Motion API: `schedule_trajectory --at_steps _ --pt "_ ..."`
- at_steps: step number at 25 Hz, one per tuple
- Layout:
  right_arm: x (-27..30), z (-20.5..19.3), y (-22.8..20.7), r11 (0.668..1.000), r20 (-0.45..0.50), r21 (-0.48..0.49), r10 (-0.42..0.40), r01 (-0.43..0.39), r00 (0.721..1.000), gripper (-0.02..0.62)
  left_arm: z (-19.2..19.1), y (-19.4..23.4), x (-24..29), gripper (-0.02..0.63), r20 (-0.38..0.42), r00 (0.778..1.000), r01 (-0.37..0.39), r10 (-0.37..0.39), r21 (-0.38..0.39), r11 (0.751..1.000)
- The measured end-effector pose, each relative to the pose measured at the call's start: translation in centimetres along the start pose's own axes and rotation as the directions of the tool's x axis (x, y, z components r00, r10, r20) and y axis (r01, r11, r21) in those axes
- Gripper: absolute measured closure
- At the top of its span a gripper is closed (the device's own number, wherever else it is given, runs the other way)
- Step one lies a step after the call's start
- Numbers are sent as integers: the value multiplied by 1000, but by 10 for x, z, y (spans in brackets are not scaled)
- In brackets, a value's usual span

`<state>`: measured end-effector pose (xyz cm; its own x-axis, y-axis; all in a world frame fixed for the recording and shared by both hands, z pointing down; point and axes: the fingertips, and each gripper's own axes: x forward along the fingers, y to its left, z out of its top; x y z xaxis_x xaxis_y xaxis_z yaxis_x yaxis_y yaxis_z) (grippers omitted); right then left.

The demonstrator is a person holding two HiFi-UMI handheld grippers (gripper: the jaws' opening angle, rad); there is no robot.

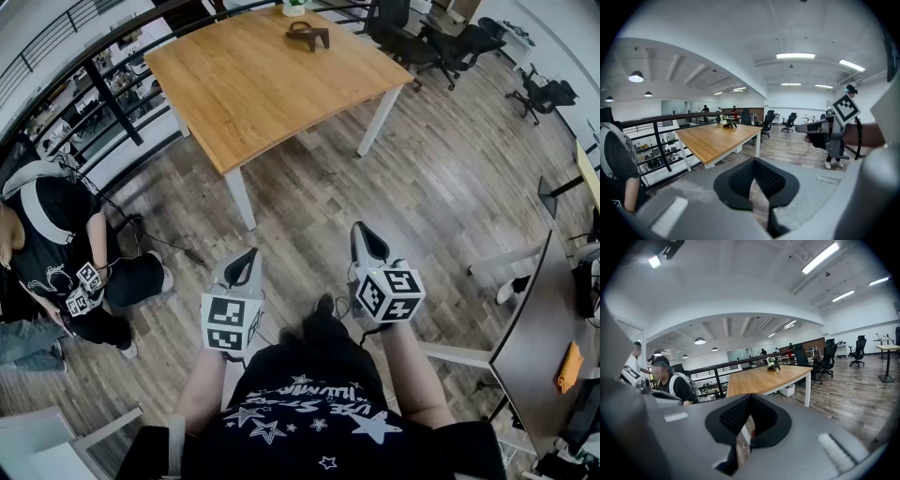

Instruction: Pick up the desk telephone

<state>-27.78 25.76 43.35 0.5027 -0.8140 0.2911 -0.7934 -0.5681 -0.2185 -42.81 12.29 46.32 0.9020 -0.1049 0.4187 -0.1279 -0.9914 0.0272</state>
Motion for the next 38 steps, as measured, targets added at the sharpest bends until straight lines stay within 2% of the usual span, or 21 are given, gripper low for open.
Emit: schedule_trajectory --at_steps 9,15,22,25,31,38 --pt "-2 -6 7 1000 -18 -14 9 -9 1000 598 -7 9 0 606 -26 1000 -3 3 -18 1000" --pt "1 -8 -7 999 2 24 -24 24 1000 597 -8 18 11 606 -45 999 -12 11 -29 1000" --pt "18 -10 -18 999 20 13 34 -35 999 595 -13 16 29 606 -73 997 0 -7 -90 996" --pt "32 -5 -33 999 29 25 28 -29 999 595 -9 17 43 606 -88 996 -5 -4 -94 996" --pt "66 2 -75 999 37 11 -38 38 999 595 4 24 86 606 -108 994 -10 0 -97 995" --pt "136 34 -120 999 20 51 -8 7 1000 595 34 42 150 606 -138 990 -38 21 -122 992"
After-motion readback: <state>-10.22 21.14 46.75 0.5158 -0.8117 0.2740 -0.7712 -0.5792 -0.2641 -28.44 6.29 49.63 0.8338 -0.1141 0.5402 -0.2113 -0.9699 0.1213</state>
